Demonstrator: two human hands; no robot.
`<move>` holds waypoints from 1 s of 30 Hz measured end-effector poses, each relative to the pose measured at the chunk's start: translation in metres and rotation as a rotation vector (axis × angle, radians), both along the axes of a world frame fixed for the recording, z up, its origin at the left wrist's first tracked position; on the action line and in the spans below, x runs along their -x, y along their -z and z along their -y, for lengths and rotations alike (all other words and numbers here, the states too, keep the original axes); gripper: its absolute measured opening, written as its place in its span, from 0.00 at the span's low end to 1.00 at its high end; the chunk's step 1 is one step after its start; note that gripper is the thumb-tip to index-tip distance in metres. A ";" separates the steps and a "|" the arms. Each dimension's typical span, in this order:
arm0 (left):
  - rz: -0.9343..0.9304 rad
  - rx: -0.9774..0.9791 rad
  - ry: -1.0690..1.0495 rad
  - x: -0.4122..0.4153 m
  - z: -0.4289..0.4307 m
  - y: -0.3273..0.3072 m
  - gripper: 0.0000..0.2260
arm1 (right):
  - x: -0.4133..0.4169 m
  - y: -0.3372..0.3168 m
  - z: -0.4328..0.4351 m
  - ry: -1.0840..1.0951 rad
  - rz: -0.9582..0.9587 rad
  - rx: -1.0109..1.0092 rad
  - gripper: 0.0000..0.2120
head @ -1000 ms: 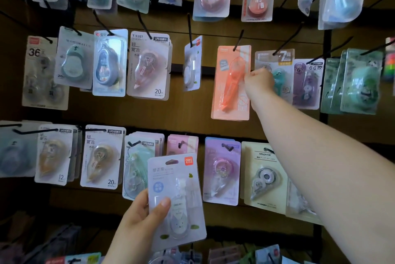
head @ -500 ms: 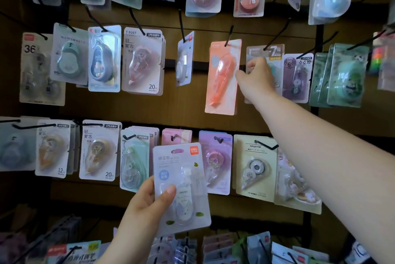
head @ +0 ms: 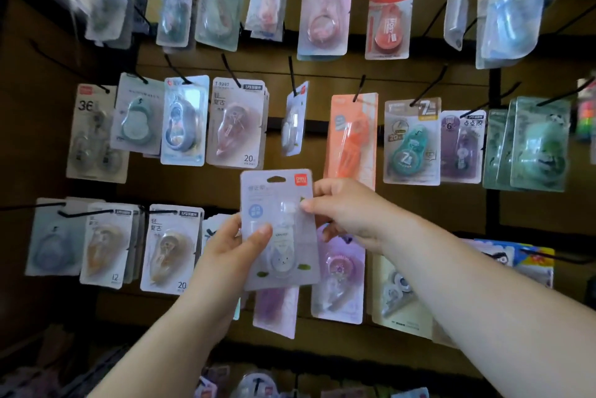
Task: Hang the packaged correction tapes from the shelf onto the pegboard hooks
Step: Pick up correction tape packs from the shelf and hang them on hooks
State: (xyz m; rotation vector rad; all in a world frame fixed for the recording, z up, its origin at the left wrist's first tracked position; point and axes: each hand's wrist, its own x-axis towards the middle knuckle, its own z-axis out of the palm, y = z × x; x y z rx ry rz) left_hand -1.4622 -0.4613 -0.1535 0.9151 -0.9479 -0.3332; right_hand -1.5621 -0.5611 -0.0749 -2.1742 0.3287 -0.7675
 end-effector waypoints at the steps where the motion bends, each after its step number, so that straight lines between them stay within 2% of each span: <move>1: 0.004 0.007 -0.029 -0.005 0.002 -0.007 0.08 | -0.003 -0.005 0.001 0.009 0.029 -0.006 0.09; 5: 0.093 0.009 -0.148 -0.020 0.009 -0.030 0.18 | -0.014 -0.031 -0.002 0.057 0.177 -0.024 0.05; 11: 0.187 0.076 -0.171 -0.038 0.008 -0.080 0.26 | -0.035 -0.070 -0.002 0.151 0.334 0.058 0.05; 14: 0.231 0.113 -0.223 -0.041 0.013 -0.106 0.25 | -0.045 -0.093 0.000 0.204 0.459 0.117 0.10; 19: 0.267 0.140 -0.270 -0.046 0.026 -0.130 0.23 | -0.053 -0.116 0.007 0.214 0.564 0.180 0.07; 30: 0.250 0.150 -0.296 -0.050 0.043 -0.138 0.23 | -0.058 -0.126 0.023 0.239 0.523 0.205 0.05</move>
